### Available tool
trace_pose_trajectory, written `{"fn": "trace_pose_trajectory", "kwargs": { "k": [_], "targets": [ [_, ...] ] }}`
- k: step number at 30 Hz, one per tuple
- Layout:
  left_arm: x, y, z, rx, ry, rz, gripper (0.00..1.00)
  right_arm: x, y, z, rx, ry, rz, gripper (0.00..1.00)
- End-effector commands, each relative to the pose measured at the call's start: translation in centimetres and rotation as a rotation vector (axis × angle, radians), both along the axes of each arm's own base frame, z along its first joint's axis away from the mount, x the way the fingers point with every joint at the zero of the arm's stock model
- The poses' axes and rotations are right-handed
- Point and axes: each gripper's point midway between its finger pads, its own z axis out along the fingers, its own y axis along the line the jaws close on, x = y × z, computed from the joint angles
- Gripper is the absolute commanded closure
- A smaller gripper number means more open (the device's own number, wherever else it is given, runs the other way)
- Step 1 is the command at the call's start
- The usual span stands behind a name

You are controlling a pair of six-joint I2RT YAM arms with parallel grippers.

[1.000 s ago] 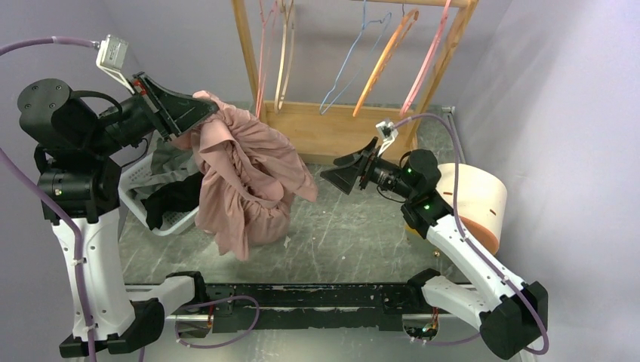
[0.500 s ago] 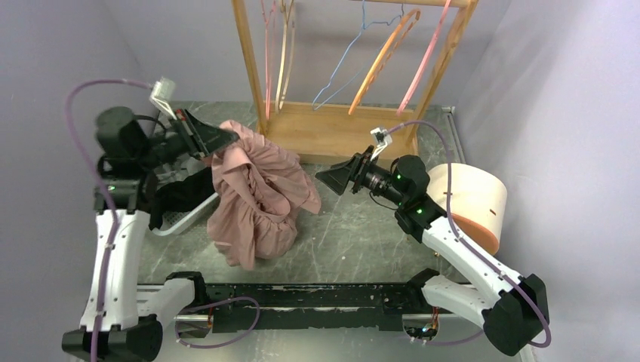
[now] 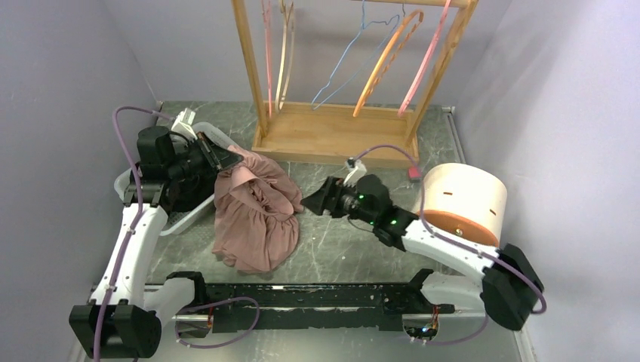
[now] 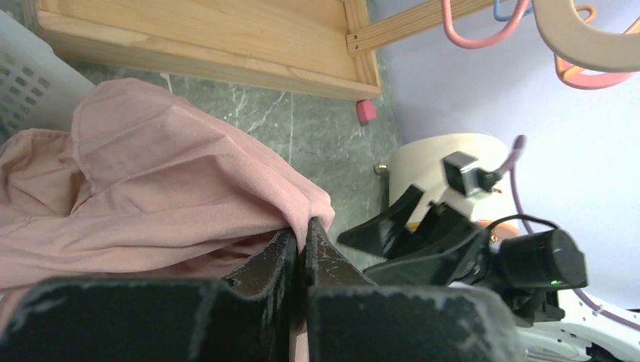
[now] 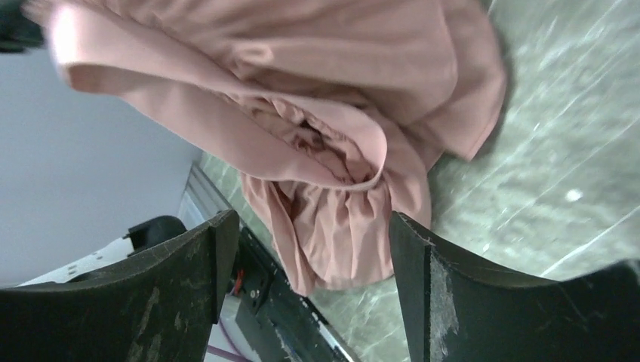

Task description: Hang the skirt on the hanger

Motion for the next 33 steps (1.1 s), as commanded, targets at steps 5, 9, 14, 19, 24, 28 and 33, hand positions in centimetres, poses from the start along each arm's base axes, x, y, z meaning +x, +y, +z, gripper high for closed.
{"fn": "trace_pose_trajectory", "kwargs": {
  "k": [5, 9, 14, 19, 24, 28, 33],
  "targets": [
    [-0.1, 0.3, 0.4, 0.024, -0.061, 0.028, 0.93, 1.2, 4.9, -4.6, 0.013, 0.223, -0.164, 0.29],
    [-0.3, 0.3, 0.2, 0.018, -0.049, 0.029, 0.93, 1.5, 7.2, -6.6, -0.001, 0.253, -0.139, 0.3],
    [-0.4, 0.5, 0.3, 0.029, -0.044, 0.037, 0.93, 1.9, 9.2, -8.8, -0.035, 0.312, -0.134, 0.42],
    [-0.5, 0.5, 0.5, 0.027, -0.044, 0.041, 0.93, 1.6, 8.8, -10.7, -0.08, 0.346, -0.154, 0.77],
    [-0.4, 0.9, 1.2, 0.042, -0.053, 0.065, 0.93, 2.0, 5.4, -9.8, -0.158, 0.287, -0.256, 1.0],
    [-0.7, 1.0, 2.7, 0.043, -0.084, 0.072, 0.93, 3.3, 0.8, -5.6, -0.22, 0.153, -0.409, 1.0],
    [-1.9, -0.1, 5.0, -0.008, -0.124, 0.0, 0.93, 4.0, -4.6, 2.4, -0.279, -0.043, -0.544, 1.0]
  ]
}}
